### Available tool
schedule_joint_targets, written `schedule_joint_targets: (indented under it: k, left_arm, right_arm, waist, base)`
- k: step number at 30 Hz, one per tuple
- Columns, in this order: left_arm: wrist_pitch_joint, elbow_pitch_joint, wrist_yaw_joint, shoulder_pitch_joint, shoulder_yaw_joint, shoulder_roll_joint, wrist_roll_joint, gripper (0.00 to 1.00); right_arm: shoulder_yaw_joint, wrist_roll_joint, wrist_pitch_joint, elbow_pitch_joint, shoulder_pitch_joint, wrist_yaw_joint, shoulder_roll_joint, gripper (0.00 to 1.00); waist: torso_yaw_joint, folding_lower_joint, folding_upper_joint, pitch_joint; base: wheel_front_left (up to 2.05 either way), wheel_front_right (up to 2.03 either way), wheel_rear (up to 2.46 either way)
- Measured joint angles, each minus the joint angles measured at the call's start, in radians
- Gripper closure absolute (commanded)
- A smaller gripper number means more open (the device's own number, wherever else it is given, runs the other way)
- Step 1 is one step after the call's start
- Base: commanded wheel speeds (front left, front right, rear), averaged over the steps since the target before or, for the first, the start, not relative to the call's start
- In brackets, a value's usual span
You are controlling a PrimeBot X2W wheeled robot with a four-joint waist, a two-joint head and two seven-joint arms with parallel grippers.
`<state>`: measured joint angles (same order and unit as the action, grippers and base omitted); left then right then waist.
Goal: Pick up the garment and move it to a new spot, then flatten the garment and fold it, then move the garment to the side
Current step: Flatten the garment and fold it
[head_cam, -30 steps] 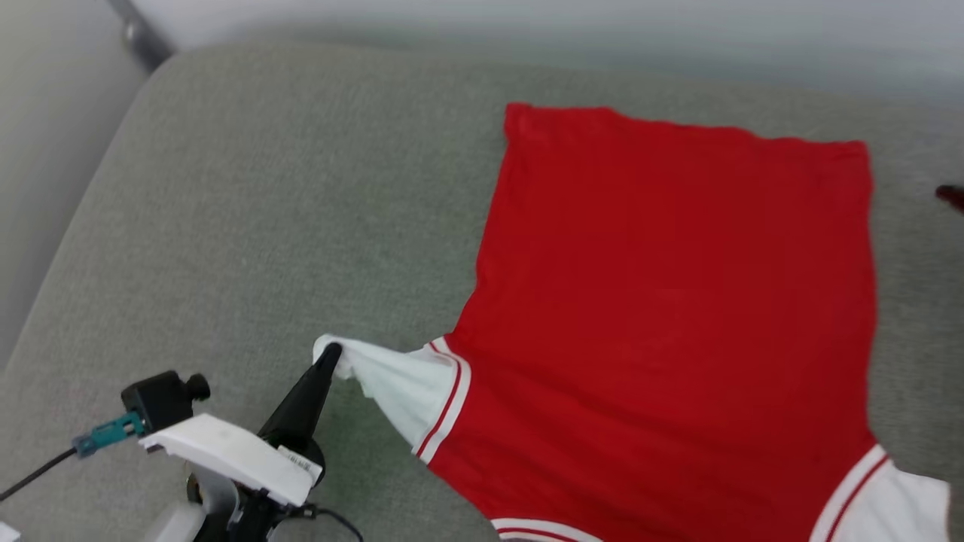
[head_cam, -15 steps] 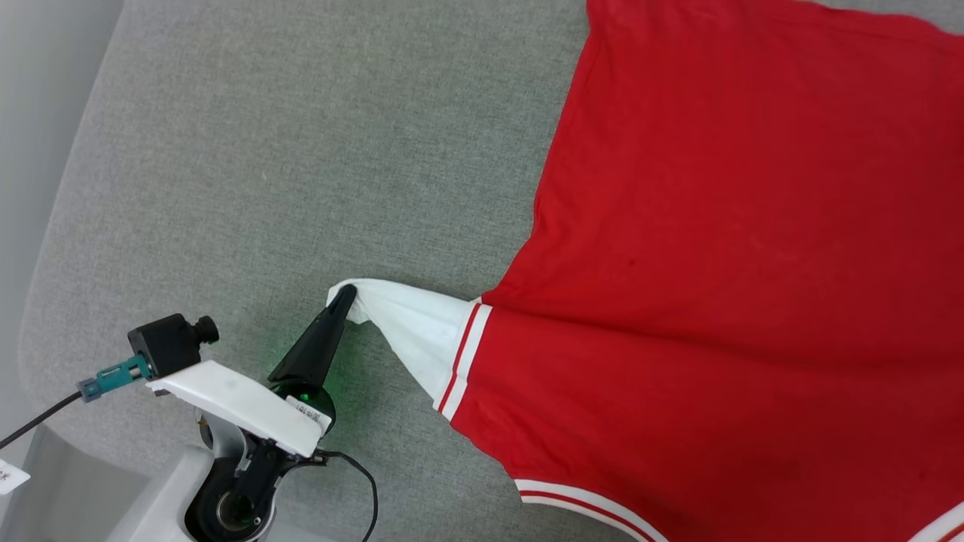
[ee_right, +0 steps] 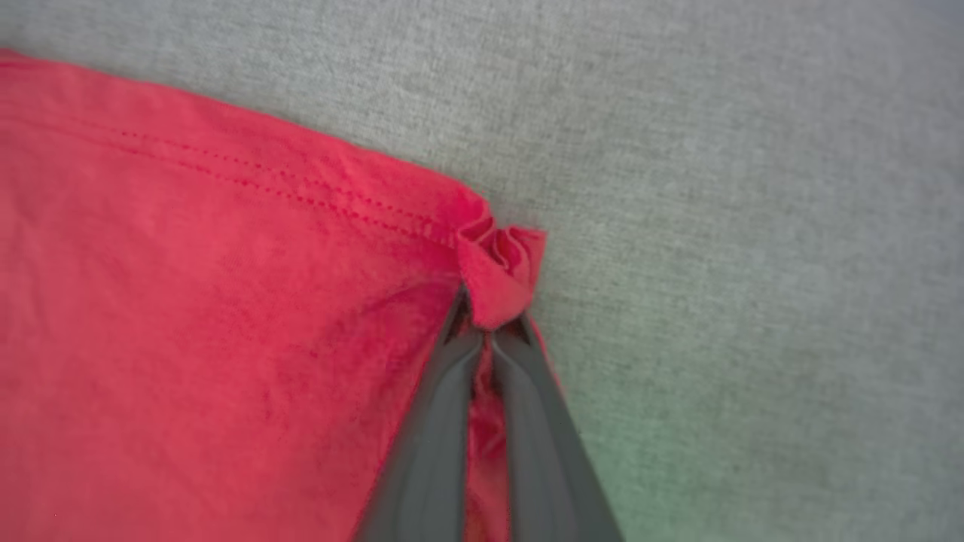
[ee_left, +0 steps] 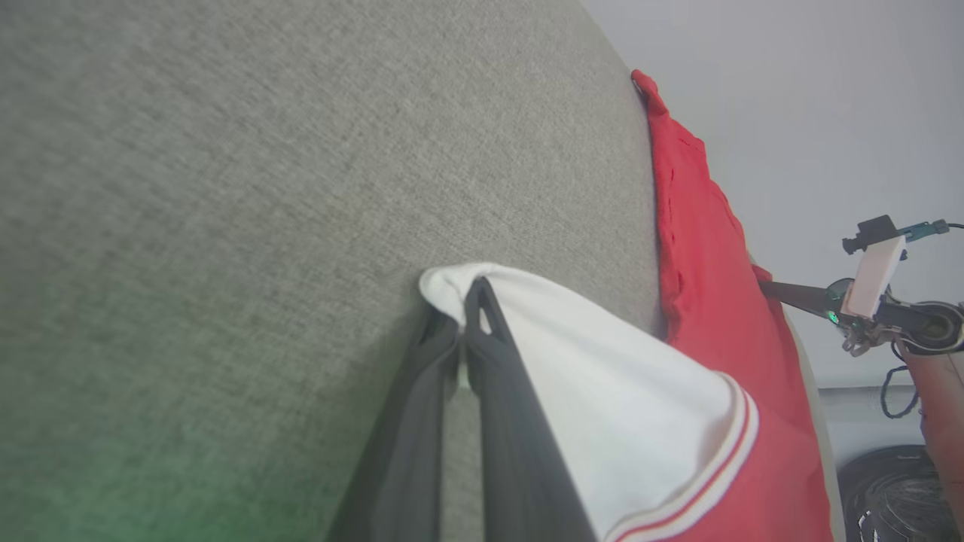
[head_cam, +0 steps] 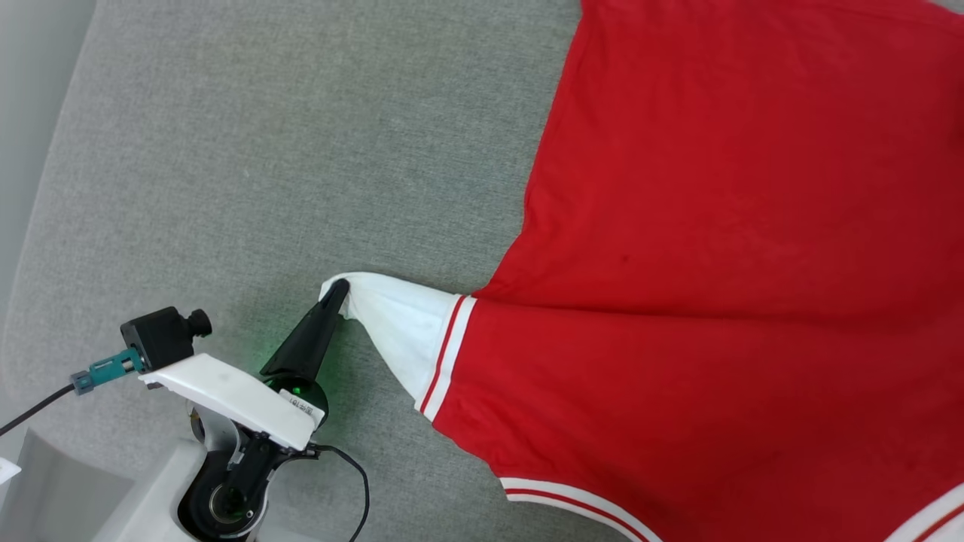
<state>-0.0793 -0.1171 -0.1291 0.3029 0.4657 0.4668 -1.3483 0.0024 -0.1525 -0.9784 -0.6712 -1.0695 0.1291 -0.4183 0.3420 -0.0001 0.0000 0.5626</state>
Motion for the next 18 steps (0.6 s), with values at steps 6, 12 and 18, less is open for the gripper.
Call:
schedule_joint_targets:
  k: [6,12,18]
  left_arm:
    - [-0.013,0.012,0.000,-0.010,-0.003,0.014,-0.002,1.00]
    - [-0.019,0.019,0.007,-0.050,-0.018,0.028,-0.019,1.00]
    - [-0.030,0.031,0.021,-0.096,-0.025,0.040,-0.021,1.00]
  right_arm:
    - [0.001,-0.058,0.004,0.049,0.062,0.002,0.007,1.00]
    - [-0.036,-0.120,-0.018,0.124,0.159,0.003,-0.003,1.00]
    - [-0.088,-0.189,-0.096,0.295,0.345,0.002,-0.027,1.00]
  waist:
    - [-0.044,0.0001,0.0000,-0.027]
    - [-0.090,0.0001,0.0000,-0.058]
    - [-0.137,0.0002,0.0000,-0.104]
  base:
    - [0.00,0.00,0.00]
    - [0.00,0.00,0.00]
    - [0.00,0.00,0.00]
